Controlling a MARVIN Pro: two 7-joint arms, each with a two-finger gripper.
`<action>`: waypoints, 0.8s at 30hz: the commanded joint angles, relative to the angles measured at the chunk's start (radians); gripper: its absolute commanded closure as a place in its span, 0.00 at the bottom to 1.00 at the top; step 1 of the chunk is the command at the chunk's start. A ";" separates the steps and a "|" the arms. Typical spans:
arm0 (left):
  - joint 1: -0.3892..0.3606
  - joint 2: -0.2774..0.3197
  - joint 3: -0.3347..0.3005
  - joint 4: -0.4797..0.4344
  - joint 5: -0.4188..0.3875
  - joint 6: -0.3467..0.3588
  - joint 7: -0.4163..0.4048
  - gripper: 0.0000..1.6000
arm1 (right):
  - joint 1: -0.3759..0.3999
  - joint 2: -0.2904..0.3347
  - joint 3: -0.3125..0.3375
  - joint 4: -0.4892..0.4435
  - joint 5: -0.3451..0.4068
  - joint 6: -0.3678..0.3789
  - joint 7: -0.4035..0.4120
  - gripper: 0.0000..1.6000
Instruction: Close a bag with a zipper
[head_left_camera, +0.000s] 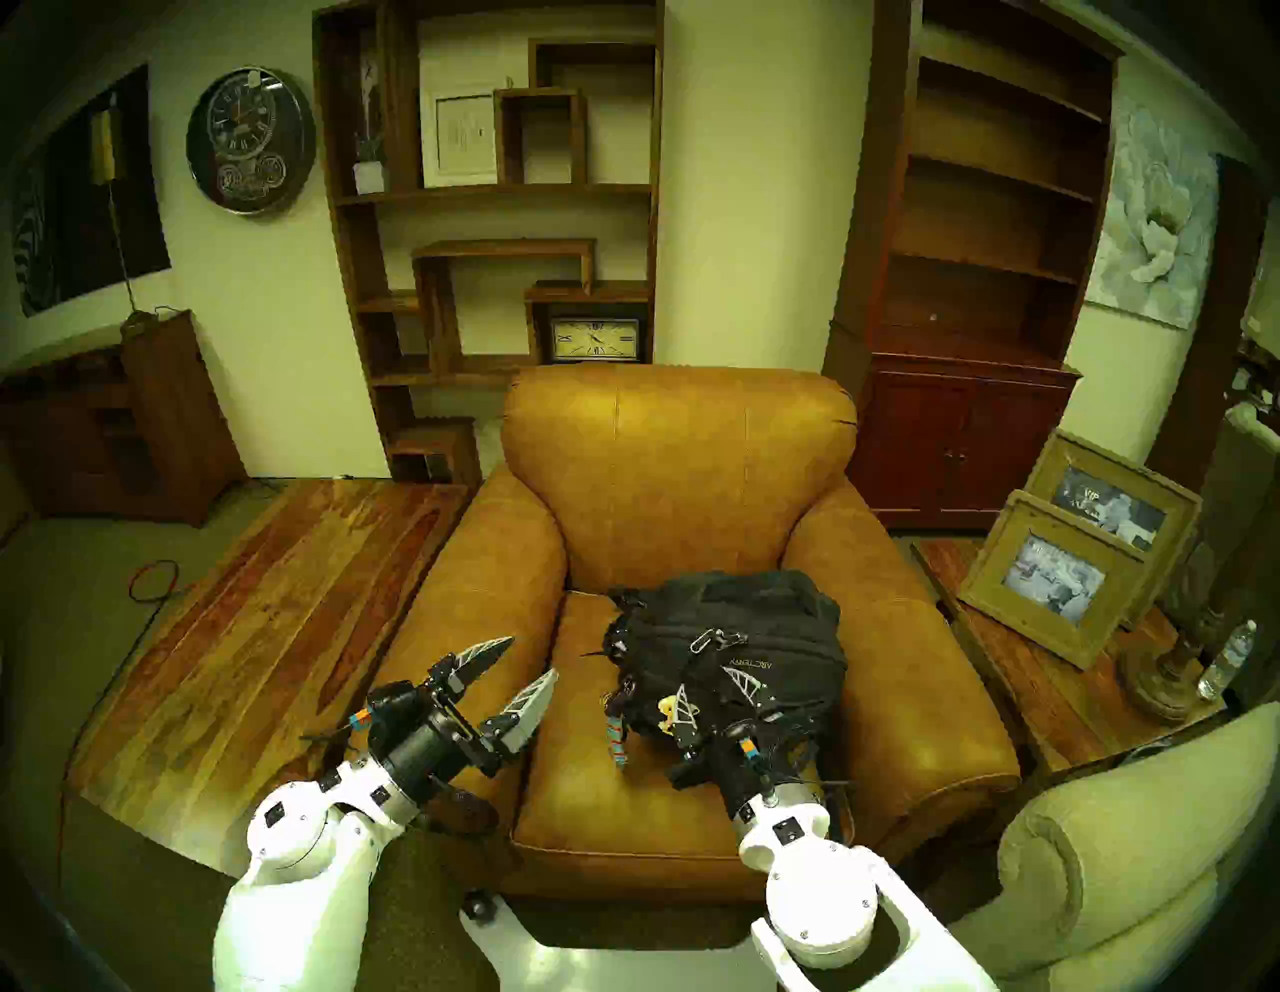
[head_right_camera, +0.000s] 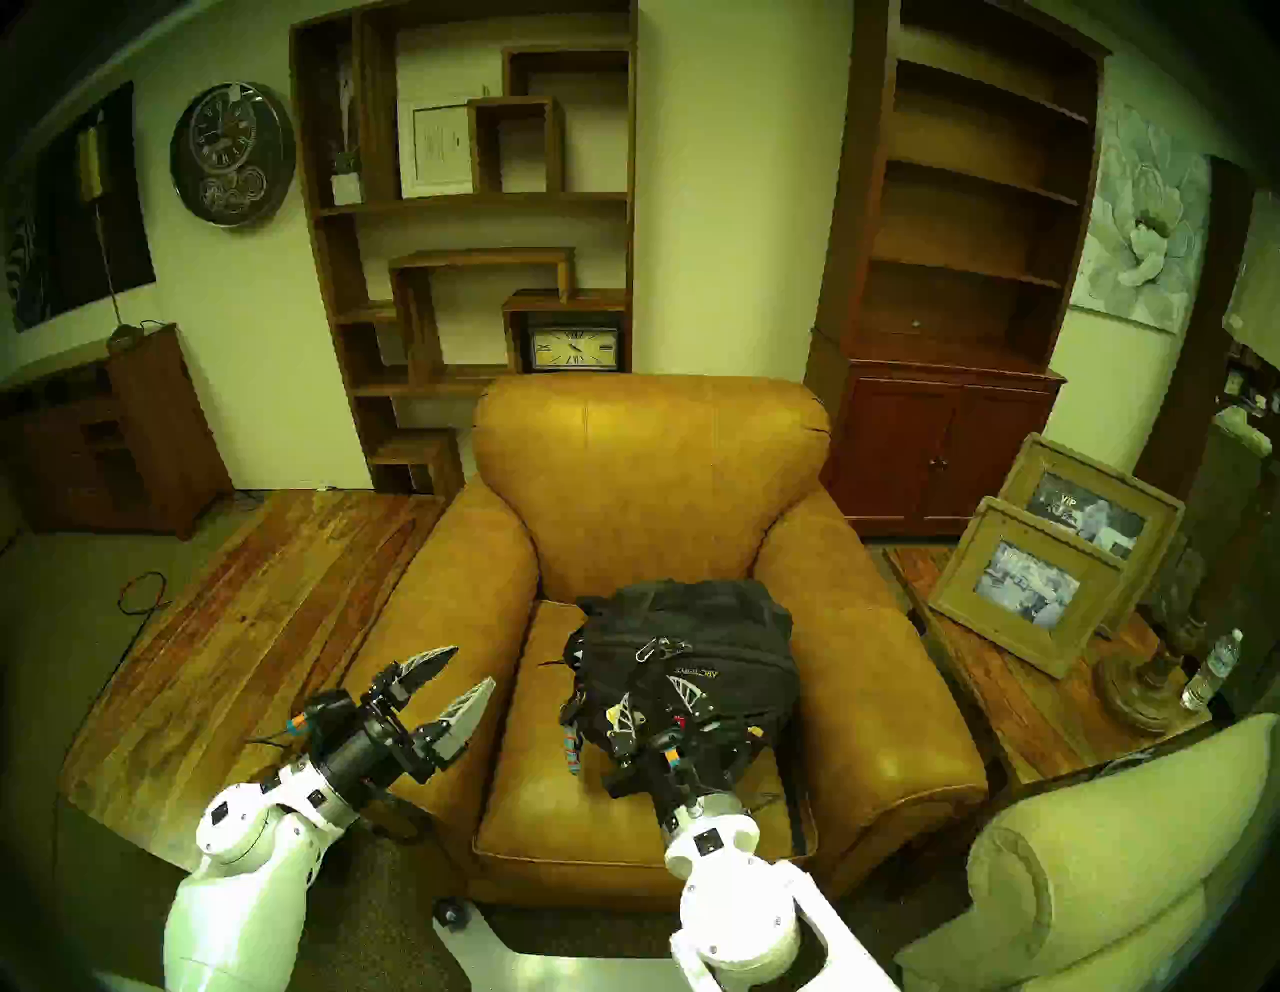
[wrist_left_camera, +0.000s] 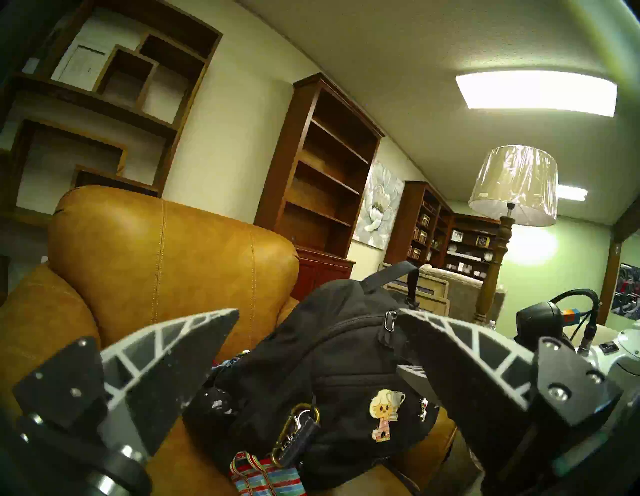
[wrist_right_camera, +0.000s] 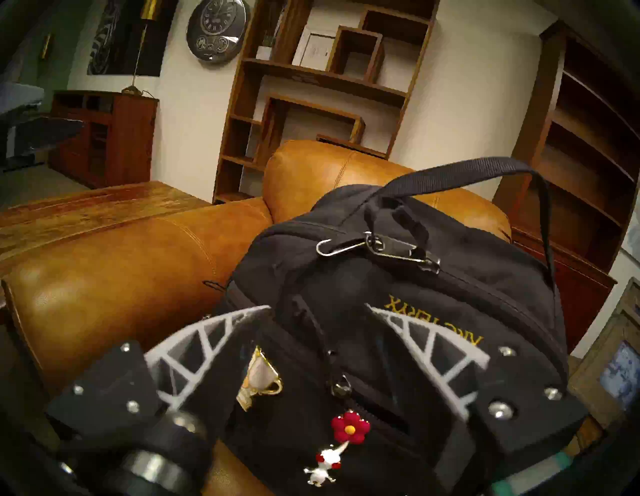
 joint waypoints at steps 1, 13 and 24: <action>-0.001 0.000 0.001 -0.014 0.000 0.002 0.000 0.00 | 0.028 -0.016 0.000 0.001 0.001 -0.003 -0.008 0.24; -0.001 -0.003 -0.001 -0.014 0.002 0.004 -0.002 0.00 | 0.017 0.003 -0.007 -0.002 -0.013 0.050 -0.010 0.54; -0.001 -0.005 -0.002 -0.014 0.003 0.004 -0.004 0.00 | -0.011 0.029 -0.013 -0.025 -0.031 0.047 -0.048 0.81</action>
